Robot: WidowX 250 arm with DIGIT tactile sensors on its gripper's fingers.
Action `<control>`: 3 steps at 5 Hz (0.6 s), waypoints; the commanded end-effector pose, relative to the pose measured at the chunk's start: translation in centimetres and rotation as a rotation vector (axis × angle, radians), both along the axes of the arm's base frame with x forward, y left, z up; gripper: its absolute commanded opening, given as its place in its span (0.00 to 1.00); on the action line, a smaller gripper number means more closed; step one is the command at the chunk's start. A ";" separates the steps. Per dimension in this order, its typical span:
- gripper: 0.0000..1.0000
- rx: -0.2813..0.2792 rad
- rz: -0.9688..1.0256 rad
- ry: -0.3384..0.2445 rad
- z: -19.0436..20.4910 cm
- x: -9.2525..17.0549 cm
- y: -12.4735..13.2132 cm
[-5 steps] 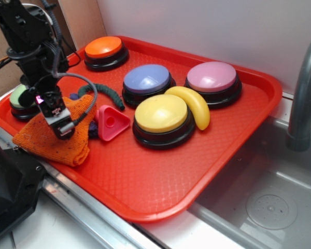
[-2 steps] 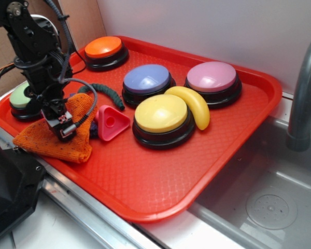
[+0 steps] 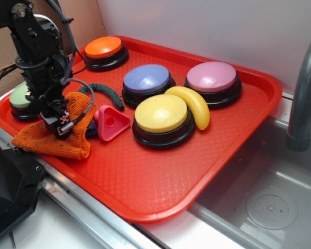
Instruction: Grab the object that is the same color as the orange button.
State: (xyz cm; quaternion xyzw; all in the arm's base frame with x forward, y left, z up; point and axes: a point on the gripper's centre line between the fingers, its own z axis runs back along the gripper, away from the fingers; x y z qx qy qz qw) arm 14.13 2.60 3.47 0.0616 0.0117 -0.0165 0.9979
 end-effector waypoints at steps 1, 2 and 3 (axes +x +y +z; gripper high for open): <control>0.00 0.004 0.123 -0.035 5.0 2.4 -0.5; 0.00 0.027 0.191 -0.046 8.9 4.0 -1.3; 0.00 -0.005 0.237 -0.089 12.7 5.7 -1.2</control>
